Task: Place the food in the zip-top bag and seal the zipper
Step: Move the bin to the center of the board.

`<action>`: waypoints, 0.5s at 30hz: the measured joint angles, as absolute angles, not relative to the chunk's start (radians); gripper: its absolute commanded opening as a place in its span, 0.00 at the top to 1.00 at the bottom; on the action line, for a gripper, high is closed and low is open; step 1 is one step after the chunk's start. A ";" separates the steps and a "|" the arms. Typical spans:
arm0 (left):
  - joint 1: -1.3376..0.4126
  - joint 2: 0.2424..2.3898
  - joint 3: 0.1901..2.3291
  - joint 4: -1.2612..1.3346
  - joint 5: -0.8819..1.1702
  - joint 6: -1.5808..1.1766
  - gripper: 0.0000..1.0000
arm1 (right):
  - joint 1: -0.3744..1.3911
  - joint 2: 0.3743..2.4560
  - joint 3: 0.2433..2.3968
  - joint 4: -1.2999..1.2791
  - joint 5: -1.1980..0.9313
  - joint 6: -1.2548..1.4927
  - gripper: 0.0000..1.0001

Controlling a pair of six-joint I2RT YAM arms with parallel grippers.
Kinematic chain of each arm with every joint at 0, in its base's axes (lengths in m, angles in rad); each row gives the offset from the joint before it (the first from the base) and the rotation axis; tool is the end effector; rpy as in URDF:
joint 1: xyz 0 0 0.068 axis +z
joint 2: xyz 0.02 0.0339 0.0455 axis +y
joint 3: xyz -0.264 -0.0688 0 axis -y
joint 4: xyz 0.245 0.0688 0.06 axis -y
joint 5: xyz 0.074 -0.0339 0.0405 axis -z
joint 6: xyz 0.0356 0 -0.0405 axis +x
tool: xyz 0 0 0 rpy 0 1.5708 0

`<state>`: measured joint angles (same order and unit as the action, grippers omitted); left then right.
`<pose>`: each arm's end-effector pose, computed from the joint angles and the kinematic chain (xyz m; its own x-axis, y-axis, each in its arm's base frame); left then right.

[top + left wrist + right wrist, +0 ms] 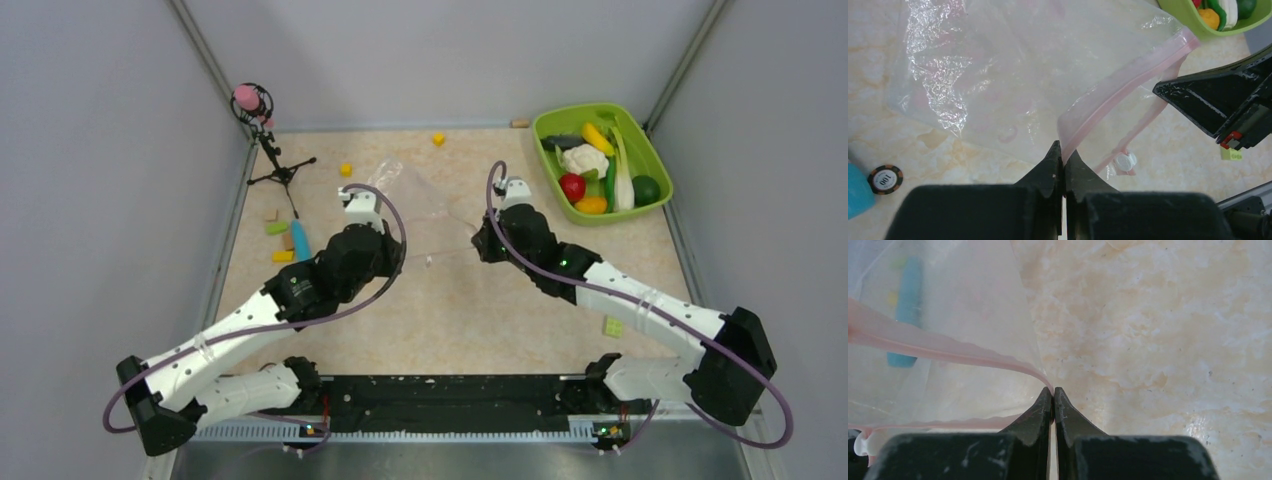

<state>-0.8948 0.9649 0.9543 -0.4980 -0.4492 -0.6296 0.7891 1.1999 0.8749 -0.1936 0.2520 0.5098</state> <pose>0.1421 -0.1525 0.3363 -0.5203 -0.1990 -0.8305 0.1968 0.9184 -0.3434 0.1964 0.1853 0.2844 -0.5657 0.1009 -0.8184 -0.2963 0.9013 0.3160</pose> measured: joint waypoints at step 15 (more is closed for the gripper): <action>-0.880 1.215 0.989 -0.551 -0.510 -0.584 1.00 | 0.615 1.156 0.892 -0.202 0.060 0.270 0.10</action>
<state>-0.8803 1.2152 0.9886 -0.5514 -0.5102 -0.5838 0.6147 1.1557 0.8925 -0.2020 0.0601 0.2695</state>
